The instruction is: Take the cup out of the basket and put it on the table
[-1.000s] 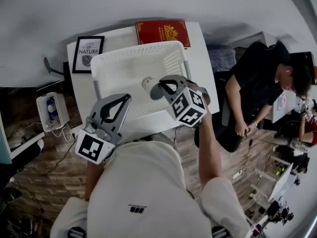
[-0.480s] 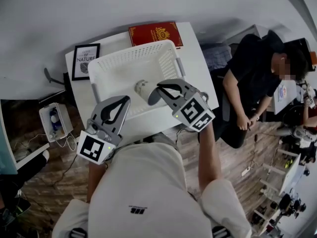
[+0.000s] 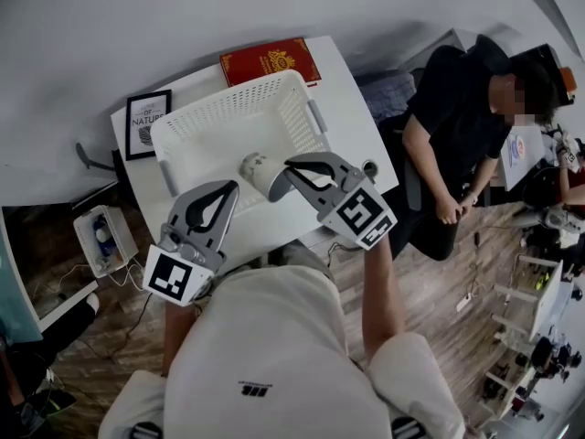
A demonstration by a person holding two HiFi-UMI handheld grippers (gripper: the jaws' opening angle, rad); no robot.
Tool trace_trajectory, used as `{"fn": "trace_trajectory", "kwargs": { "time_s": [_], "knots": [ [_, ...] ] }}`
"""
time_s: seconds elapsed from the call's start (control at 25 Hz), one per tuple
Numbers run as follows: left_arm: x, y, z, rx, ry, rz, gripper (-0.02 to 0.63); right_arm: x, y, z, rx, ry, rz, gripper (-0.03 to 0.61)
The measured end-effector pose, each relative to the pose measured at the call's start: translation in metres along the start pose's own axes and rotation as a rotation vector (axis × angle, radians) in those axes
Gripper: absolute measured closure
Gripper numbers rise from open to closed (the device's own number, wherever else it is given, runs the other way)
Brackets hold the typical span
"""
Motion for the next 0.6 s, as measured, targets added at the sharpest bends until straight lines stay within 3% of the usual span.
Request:
{"fn": "trace_trajectory", "kwargs": {
  "time_s": [0.6],
  "knots": [
    [0.024,0.001,-0.027,-0.024,-0.023,-0.047,0.604,0.008,-0.012,0.040,0.137,-0.045,-0.069,0.560]
  ]
}}
Point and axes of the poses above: the fingertips, and each gripper's own axes: z backward along the fingers, x to its right, y out of its top, the point moved 8 cm from there along z, backward along the fingers, and after that the axes turned 12 degrees about x, right-handed, at the moved point
